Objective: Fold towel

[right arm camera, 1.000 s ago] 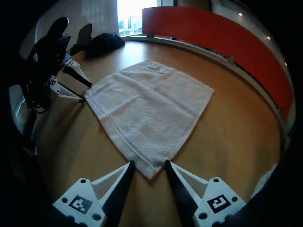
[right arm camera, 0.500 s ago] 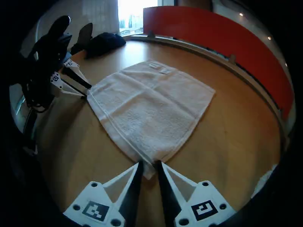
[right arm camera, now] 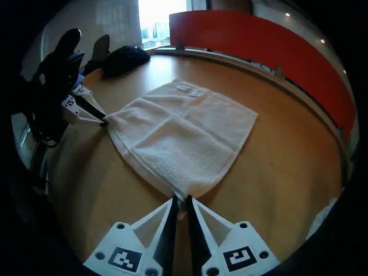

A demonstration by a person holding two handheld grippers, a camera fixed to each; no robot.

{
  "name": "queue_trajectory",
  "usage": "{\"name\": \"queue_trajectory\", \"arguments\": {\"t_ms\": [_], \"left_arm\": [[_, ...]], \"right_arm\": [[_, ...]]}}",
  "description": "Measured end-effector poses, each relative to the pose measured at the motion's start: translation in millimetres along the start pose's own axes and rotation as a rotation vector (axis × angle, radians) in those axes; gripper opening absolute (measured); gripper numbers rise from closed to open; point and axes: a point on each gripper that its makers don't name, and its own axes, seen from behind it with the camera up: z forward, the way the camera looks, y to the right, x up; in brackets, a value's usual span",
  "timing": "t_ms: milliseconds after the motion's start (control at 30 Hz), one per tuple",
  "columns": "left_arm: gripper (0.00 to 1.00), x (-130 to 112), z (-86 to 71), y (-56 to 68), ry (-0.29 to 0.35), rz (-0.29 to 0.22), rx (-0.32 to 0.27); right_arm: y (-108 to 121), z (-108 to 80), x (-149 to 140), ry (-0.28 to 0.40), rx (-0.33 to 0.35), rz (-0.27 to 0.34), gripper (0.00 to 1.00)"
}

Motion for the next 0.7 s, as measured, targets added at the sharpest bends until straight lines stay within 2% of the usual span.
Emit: {"name": "queue_trajectory", "arguments": {"t_ms": [267, 700], "left_arm": [[0.16, 15, -15.9, -2.0, 0.026, -0.028, 0.008], [0.16, 40, -48.8, -0.7, 0.058, -0.042, 0.023]], "right_arm": [[5, -11.4, 13, 0.022, -0.013, 0.002, 0.15], [9, -45.0, 46, 0.065, -0.035, -0.034, 0.14]]}}
